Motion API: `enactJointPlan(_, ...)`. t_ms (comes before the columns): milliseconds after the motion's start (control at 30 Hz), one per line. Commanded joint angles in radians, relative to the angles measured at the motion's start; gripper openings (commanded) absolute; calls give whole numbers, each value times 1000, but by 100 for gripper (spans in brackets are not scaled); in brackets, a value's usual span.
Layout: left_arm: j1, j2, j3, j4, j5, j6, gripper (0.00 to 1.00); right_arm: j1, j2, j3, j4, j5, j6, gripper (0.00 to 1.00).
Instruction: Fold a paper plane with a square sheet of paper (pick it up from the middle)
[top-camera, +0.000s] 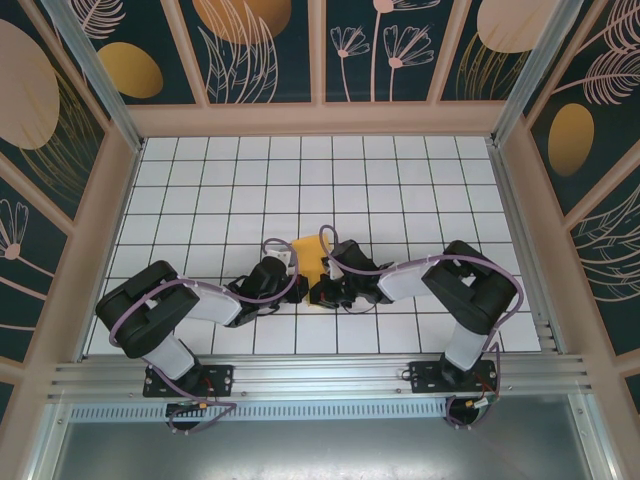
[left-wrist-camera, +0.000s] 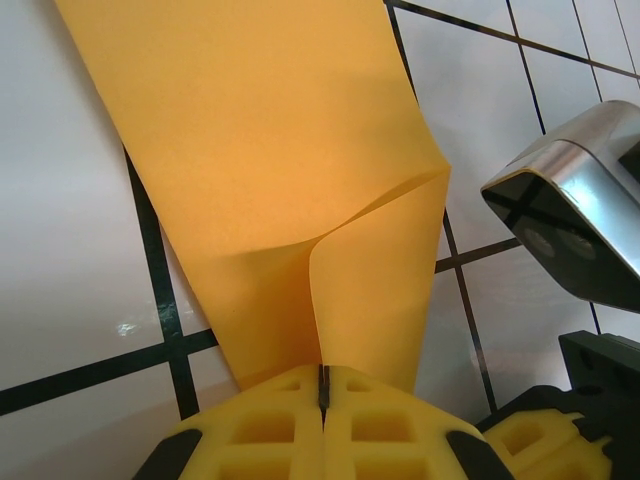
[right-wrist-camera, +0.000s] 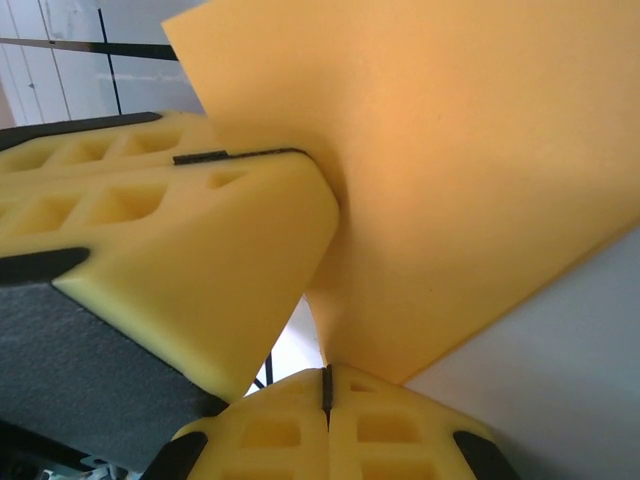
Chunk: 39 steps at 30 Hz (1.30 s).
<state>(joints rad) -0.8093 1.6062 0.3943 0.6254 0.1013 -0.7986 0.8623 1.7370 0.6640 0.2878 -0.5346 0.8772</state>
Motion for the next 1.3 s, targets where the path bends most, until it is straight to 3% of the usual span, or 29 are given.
enactJointPlan(0,2,9,-21,-47,29,-12,0,27,-18,21,-44,27,-17,5)
enactJointPlan(167,1,9,-20,-46,28,-12,0,28,21,4,26,2,16,5)
enactJointPlan(333,1,9,-22,-43,28,-17,0,37,60,19,-98,86,-9,3)
enactJointPlan(500,1,5,-29,-38,23,-22,0,23,-36,9,-11,42,-18,6)
enactJointPlan(767,1,-2,-32,-39,17,-25,0,-98,-162,41,-94,41,-81,9)
enactJointPlan(967,2,-5,-33,-40,17,-25,1,-160,-125,56,-90,27,-109,7)
enactJointPlan(1267,2,-6,-13,-58,18,-21,4,-180,58,157,-131,66,-174,5)
